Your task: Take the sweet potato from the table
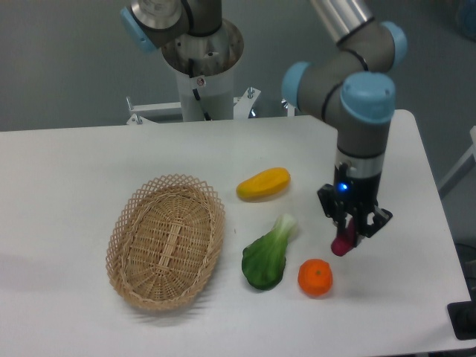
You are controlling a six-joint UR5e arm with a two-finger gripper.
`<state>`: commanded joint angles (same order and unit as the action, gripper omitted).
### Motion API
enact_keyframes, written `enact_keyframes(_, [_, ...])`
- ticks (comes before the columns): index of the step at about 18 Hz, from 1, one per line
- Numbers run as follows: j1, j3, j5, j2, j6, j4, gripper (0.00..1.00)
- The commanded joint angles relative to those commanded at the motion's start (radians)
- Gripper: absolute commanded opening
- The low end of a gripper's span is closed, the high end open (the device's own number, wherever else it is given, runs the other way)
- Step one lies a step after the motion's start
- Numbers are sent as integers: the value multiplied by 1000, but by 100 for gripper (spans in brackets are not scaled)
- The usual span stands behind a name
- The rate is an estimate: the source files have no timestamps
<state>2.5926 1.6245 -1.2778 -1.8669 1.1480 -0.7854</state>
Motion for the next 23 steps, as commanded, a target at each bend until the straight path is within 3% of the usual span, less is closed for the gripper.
enact_keyframes(3, [-31,-5,-3,11,-102,6,15])
enact_keyframes(23, [-40,-5,-6,26,-103,6,15])
